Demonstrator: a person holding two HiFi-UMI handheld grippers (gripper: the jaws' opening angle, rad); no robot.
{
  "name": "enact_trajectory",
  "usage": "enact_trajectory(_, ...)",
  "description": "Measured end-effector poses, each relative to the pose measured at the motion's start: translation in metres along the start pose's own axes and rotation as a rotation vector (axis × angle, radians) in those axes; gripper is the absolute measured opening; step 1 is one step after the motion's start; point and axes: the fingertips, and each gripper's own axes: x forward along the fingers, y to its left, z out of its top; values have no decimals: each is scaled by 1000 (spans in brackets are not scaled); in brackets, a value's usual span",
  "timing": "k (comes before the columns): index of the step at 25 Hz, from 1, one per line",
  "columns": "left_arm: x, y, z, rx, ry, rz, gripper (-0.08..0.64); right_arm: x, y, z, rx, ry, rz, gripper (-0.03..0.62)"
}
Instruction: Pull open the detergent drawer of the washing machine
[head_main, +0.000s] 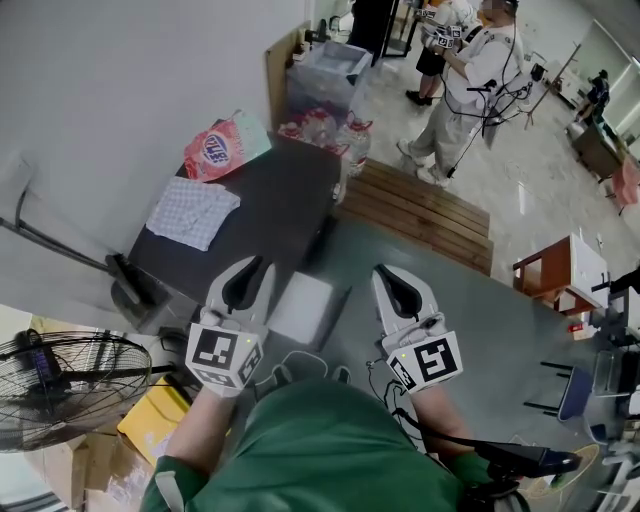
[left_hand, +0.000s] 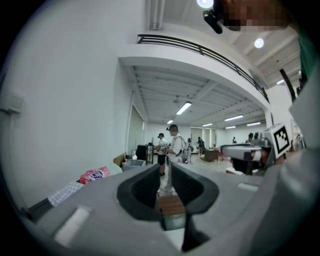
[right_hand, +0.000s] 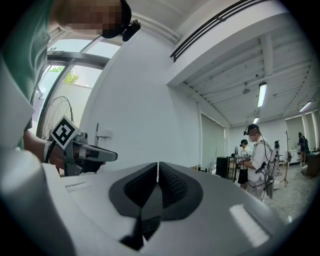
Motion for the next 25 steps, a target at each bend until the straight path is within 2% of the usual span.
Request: enact_trajectory(25, -15, -14, -7, 11, 21, 1, 63, -19, 11, -3, -1, 1, 13, 11)
